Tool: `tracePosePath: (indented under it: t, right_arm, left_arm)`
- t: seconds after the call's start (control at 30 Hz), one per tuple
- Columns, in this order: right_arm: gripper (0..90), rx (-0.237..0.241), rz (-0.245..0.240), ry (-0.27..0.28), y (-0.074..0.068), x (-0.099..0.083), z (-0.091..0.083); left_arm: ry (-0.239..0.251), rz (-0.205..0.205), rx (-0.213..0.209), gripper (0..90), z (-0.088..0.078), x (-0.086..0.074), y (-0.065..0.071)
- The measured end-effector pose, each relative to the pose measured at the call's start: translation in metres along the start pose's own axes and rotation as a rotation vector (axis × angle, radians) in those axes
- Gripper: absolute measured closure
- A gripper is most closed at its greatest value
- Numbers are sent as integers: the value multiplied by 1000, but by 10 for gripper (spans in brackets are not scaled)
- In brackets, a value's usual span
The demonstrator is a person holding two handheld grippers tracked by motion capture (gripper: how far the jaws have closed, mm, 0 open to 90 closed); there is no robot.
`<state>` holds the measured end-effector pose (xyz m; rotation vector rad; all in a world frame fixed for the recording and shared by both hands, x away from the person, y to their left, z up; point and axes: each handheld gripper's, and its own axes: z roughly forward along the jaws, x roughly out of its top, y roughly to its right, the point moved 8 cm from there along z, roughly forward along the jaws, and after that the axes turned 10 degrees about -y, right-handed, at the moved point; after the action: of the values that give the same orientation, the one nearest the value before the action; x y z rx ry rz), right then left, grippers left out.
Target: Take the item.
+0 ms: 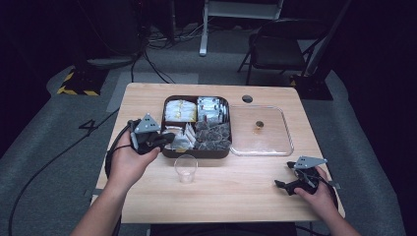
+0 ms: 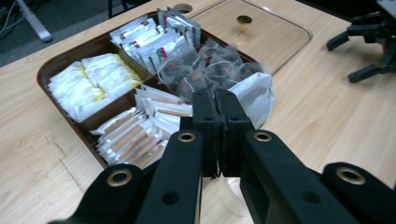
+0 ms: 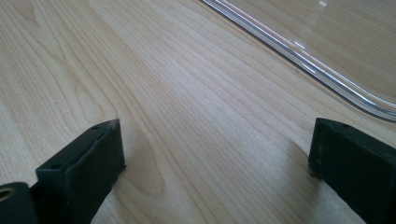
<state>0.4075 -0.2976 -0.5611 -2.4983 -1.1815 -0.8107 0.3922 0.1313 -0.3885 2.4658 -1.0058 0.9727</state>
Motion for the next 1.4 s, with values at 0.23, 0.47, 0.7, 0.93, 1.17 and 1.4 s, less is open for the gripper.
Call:
tracePosePath:
  t: [0.23,0.47,0.7,0.93,1.17,1.4]
  right_arm:
    - [35,0,0,0,0,0,0]
    - [35,0,0,0,0,0,0]
    - [35,0,0,0,0,0,0]
    - [35,0,0,0,0,0,0]
    - [35,0,0,0,0,0,0]
    - [35,0,0,0,0,0,0]
  left_arm:
    - [-1,15,-9,880,3,-15,15]
    - [-20,5,-40,880,14,-31,22]
    - [-33,11,-58,880,30,-35,27]
    - [-51,14,-85,879,46,-37,32]
    - [-68,-4,-101,879,58,-44,31]
    - [-79,-5,-102,858,64,-50,29]
